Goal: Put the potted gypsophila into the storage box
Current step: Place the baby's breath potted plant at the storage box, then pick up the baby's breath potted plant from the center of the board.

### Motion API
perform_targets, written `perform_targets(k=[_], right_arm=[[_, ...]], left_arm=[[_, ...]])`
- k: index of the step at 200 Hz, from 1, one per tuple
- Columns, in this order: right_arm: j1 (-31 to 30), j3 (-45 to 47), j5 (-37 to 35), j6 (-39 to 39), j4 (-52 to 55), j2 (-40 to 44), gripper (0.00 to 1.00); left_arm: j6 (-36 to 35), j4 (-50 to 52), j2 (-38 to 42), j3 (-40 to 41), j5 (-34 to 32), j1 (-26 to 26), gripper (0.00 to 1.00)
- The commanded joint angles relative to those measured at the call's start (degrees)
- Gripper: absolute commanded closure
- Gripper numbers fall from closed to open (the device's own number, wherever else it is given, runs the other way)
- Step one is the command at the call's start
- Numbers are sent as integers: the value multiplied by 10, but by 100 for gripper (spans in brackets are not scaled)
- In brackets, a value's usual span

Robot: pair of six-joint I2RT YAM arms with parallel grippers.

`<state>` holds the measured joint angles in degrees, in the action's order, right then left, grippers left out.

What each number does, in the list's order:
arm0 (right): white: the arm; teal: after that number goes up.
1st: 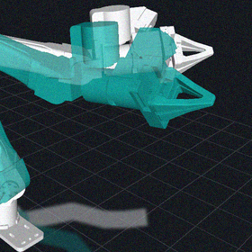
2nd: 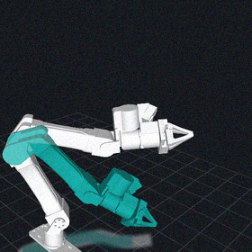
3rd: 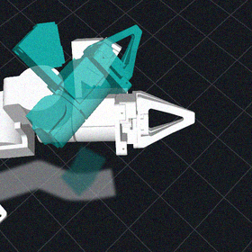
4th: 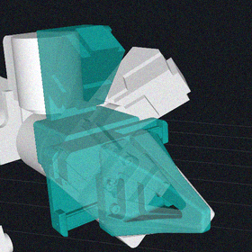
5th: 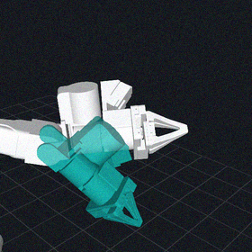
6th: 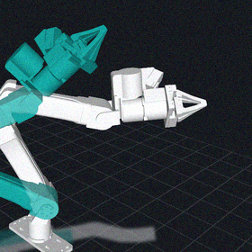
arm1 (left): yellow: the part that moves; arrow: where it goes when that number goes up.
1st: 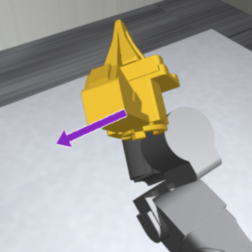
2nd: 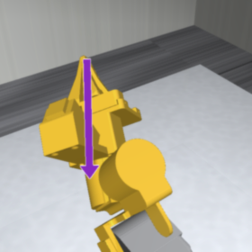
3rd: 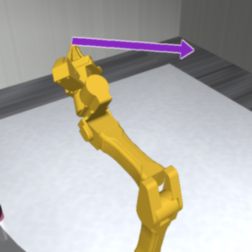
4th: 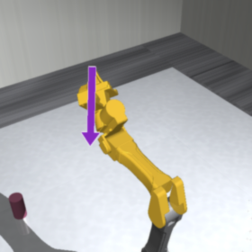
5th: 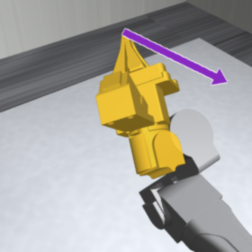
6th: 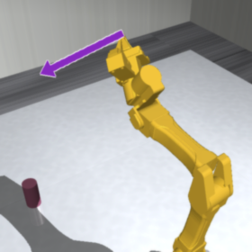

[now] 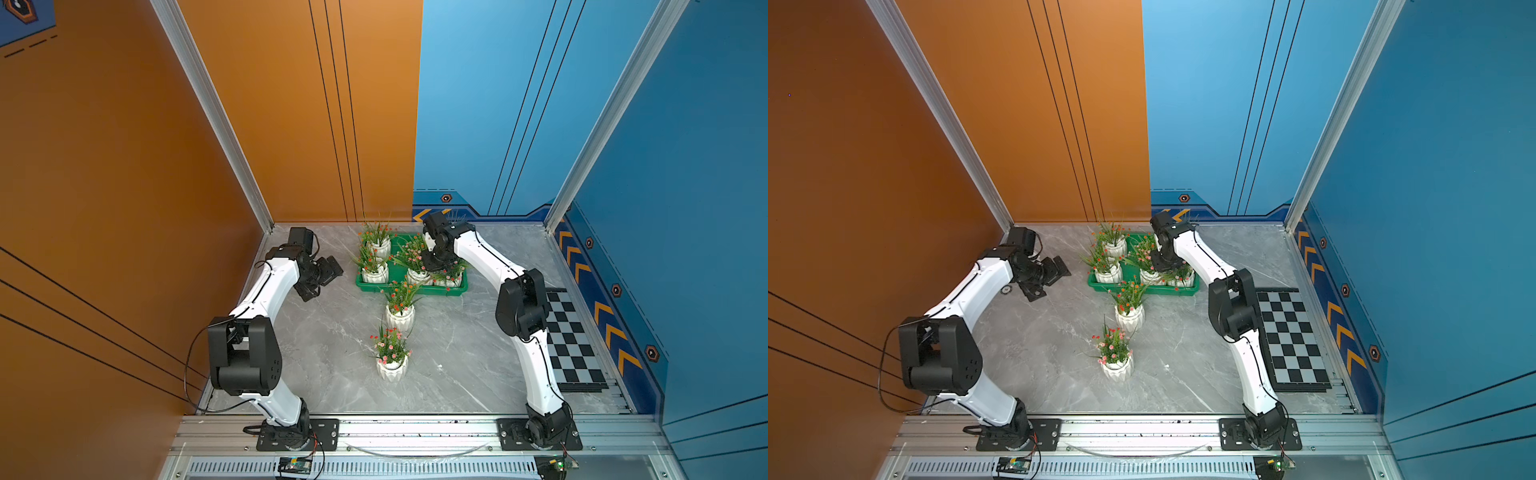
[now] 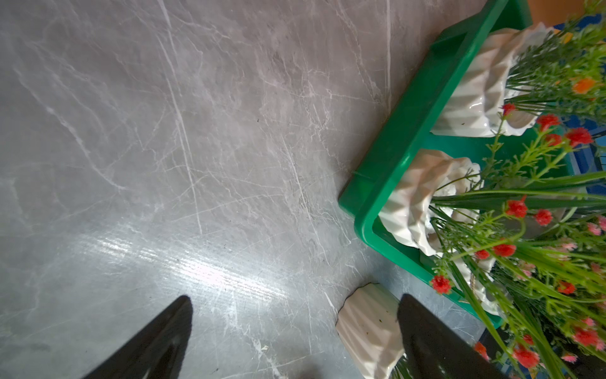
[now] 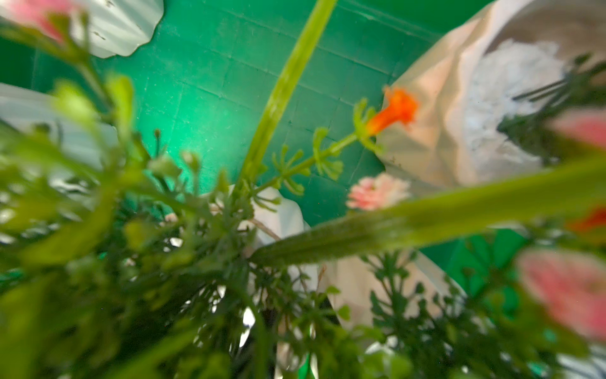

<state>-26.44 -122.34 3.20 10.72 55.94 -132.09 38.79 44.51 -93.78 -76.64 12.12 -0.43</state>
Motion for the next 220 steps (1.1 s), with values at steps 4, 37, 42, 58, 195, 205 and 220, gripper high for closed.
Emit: perform_targets(k=[4,37,42,58,195,205,220], right_arm=[[11,15,-6,7,43,31,74],[12,16,-7,6,43,46,73],[12,16,-6,7,43,48,73],[12,18,-6,7,43,55,72],[13,29,-5,15,43,125,68],[13,29,-5,16,43,129,68],[14,29,-5,17,43,153,67]], left_arm=[[-5,5,8,-14,9,-3,2],[-4,5,12,-14,9,-4,2],[-4,5,13,-14,9,-4,1],[-3,5,16,-13,9,-5,2],[-1,6,54,5,7,-5,2],[0,6,59,6,6,-5,2],[1,5,66,10,6,-5,2]])
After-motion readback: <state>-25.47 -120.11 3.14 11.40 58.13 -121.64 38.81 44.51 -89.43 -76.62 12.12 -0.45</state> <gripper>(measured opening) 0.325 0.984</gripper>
